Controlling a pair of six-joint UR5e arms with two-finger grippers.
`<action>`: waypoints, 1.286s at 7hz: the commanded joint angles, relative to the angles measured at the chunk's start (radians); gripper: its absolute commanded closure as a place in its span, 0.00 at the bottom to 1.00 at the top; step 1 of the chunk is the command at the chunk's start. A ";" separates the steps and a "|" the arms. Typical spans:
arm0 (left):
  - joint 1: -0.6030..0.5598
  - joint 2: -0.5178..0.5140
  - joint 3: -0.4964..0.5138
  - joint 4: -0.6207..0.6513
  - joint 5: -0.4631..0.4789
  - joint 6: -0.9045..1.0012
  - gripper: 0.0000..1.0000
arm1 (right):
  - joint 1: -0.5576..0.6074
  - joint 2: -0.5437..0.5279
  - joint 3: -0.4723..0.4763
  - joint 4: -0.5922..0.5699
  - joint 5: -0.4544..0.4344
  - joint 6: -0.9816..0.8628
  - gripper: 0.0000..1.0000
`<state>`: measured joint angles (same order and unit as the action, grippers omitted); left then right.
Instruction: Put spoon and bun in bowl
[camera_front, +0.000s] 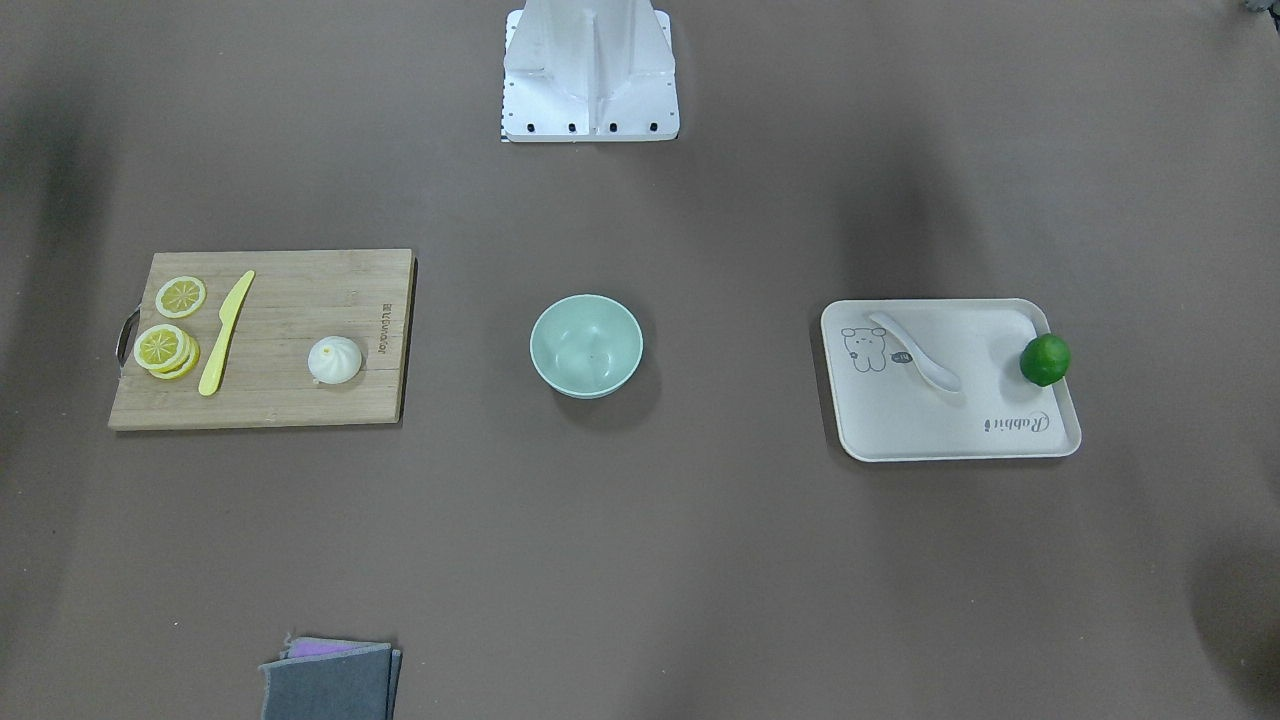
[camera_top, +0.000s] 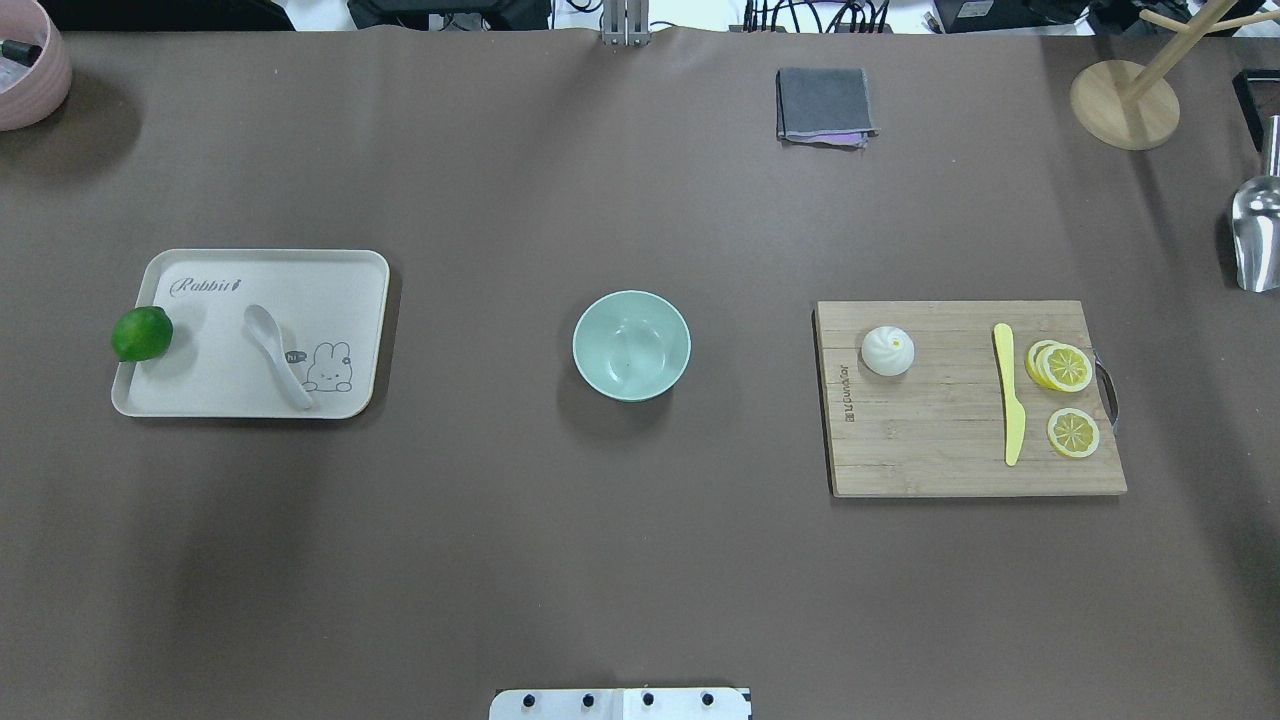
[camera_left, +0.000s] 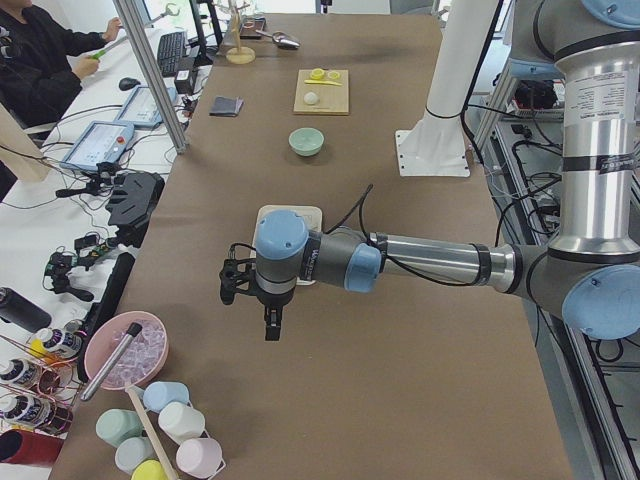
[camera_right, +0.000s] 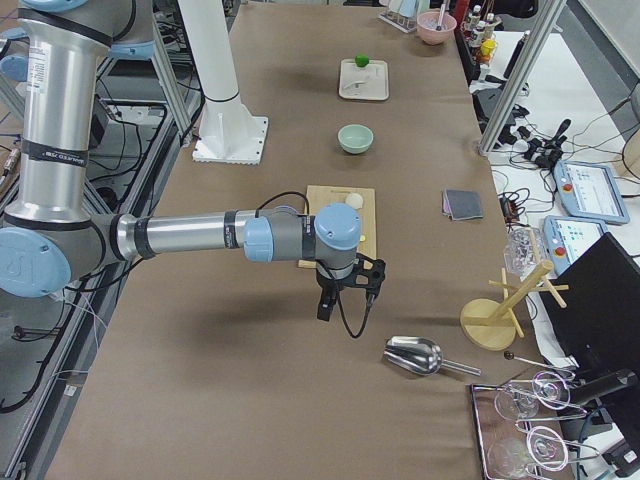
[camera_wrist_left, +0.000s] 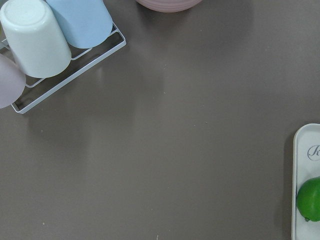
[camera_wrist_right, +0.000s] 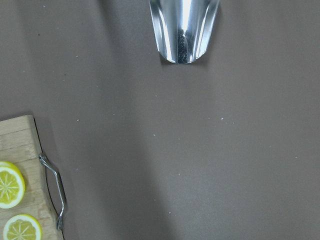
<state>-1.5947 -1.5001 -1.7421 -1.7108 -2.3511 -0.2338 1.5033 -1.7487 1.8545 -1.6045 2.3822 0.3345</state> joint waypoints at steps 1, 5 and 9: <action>0.001 -0.012 -0.004 0.000 0.003 -0.002 0.02 | 0.000 -0.002 0.000 0.000 0.000 0.000 0.00; 0.018 -0.011 -0.004 0.000 0.003 -0.010 0.02 | 0.000 0.000 0.006 0.002 0.000 0.001 0.00; 0.062 -0.014 -0.011 0.000 0.004 -0.041 0.02 | -0.002 0.006 0.012 0.002 0.000 0.008 0.00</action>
<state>-1.5493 -1.5125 -1.7502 -1.7104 -2.3475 -0.2565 1.5023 -1.7435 1.8619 -1.6030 2.3823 0.3406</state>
